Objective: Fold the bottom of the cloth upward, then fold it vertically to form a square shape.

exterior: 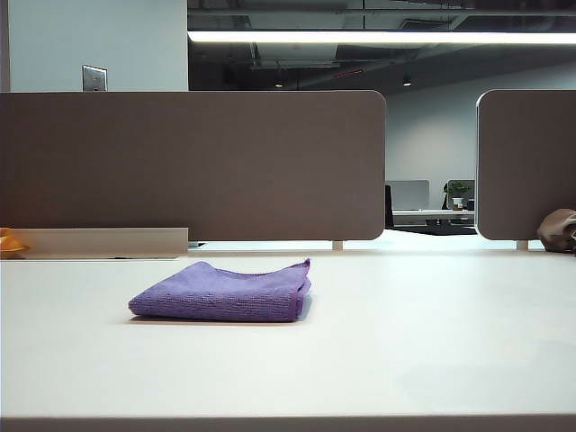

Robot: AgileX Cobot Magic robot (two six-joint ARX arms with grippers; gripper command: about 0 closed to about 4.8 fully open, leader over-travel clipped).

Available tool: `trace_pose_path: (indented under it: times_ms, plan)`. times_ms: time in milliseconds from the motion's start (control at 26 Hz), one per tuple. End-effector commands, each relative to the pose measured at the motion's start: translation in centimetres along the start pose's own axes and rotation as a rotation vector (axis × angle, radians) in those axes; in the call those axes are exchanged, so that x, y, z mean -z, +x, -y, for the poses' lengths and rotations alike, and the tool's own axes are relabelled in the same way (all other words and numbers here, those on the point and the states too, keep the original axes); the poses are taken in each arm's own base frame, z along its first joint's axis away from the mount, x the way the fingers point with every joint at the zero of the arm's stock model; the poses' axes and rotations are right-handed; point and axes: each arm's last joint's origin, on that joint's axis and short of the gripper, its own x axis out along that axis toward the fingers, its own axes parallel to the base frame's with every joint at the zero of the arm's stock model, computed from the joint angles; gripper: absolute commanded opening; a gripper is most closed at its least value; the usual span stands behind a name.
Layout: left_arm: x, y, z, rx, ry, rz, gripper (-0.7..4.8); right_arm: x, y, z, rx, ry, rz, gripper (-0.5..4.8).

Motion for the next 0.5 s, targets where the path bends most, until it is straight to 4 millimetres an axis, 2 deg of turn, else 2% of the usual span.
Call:
trace_pose_path:
  times_ms: [38,499]
  plan:
    - [-0.51,-0.31,-0.05,-0.003,-0.004,0.058,-0.05,0.03,0.08,0.08,0.006,0.002,0.012,0.03]
    - [-0.40,-0.31,-0.04,-0.002,-0.004,0.045,-0.05,0.02,0.08,0.06,0.002,0.002,0.012,0.03]
